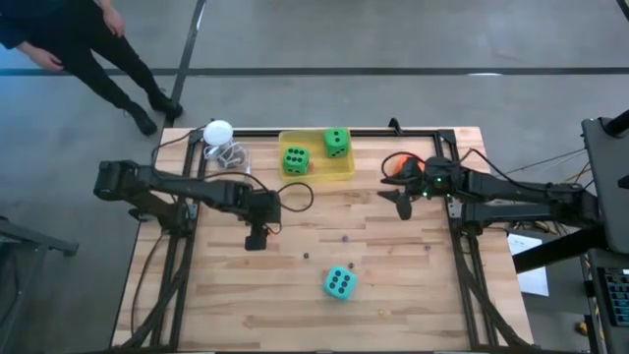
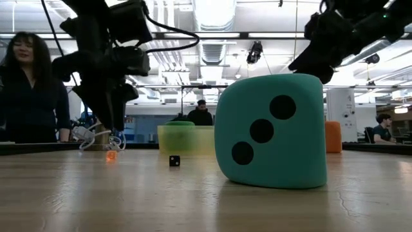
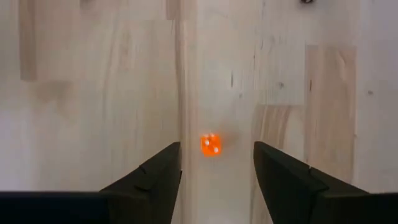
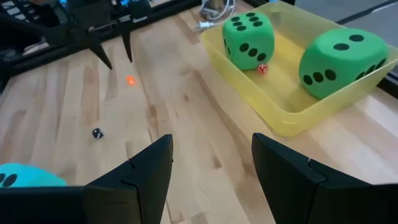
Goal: Pick & Place Dice
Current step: Put the orange small die into the yellow bin
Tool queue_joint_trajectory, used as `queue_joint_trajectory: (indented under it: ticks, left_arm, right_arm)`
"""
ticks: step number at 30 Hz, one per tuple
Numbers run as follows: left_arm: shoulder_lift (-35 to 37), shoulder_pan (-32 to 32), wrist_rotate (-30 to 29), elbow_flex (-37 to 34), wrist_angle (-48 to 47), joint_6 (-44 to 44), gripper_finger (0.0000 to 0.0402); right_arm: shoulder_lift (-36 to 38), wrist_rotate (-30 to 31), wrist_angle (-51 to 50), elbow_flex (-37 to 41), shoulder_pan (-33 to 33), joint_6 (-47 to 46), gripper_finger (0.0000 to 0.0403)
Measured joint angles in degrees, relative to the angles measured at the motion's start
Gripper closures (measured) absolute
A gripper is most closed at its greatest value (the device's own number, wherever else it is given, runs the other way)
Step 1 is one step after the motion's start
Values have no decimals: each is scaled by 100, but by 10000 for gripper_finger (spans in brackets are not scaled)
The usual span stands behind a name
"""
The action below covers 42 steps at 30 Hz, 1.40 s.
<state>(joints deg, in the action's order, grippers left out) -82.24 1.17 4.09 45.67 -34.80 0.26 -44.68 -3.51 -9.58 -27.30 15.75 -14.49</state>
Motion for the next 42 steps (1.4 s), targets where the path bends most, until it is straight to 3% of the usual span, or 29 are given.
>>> queue_joint_trajectory:
  ticks: [13,30,42]
  left_arm:
    - [0,-61,-73,-279,328,900,199]
    - [-11,-83,-91,-487,640,-12,192]
    - [-214,-114,-201,-487,798,-34,185]
  right_arm:
    - [-448,-30,216,-129,-5,156,188]
    - [-446,-137,253,-129,-37,145,188]
    - [-446,-151,252,-129,-38,159,188]
